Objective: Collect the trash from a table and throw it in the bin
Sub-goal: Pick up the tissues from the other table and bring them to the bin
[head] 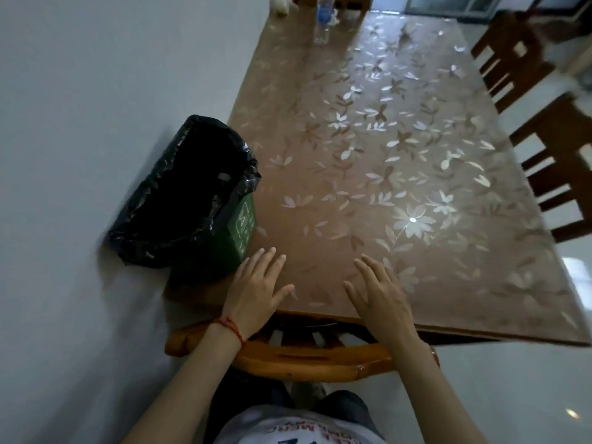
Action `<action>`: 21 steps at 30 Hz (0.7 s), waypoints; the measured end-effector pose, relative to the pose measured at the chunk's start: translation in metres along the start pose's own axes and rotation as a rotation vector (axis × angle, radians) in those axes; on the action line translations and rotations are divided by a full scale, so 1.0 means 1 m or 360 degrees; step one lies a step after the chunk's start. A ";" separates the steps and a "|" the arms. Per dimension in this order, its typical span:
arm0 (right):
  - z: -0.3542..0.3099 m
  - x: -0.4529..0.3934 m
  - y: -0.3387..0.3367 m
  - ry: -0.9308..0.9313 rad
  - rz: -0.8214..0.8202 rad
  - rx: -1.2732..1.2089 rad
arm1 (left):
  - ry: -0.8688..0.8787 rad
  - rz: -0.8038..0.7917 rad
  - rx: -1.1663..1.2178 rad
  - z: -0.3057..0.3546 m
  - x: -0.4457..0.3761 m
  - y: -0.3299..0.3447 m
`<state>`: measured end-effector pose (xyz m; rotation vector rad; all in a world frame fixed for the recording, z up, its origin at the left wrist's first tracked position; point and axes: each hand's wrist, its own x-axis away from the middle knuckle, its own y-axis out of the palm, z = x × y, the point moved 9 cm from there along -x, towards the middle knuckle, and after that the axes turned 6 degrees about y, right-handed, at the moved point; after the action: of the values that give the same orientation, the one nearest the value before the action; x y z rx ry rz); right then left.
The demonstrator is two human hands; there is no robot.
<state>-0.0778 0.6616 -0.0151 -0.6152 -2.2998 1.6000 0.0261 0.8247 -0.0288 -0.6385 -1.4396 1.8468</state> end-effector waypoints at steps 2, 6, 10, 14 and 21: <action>0.012 0.012 -0.007 0.0138 0.0064 0.0002 | 0.0158 0.0005 -0.0021 0.013 -0.011 0.002; 0.040 0.044 -0.029 0.0414 0.0261 -0.0042 | 0.0461 -0.0086 -0.0112 0.047 -0.034 0.009; 0.078 0.090 -0.049 0.0757 0.0413 0.0000 | 0.0788 -0.0176 -0.0130 0.097 -0.046 0.020; 0.113 0.147 -0.069 0.1094 0.0589 0.0012 | 0.1112 -0.0224 -0.0100 0.163 -0.050 0.036; 0.171 0.264 -0.084 0.1602 0.0783 0.0047 | 0.1576 -0.0257 -0.0051 0.293 -0.033 0.057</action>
<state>-0.4009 0.6249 -0.0020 -1.6099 -1.4135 1.0515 -0.1829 0.6101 -0.0084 -1.1872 -0.8071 1.0852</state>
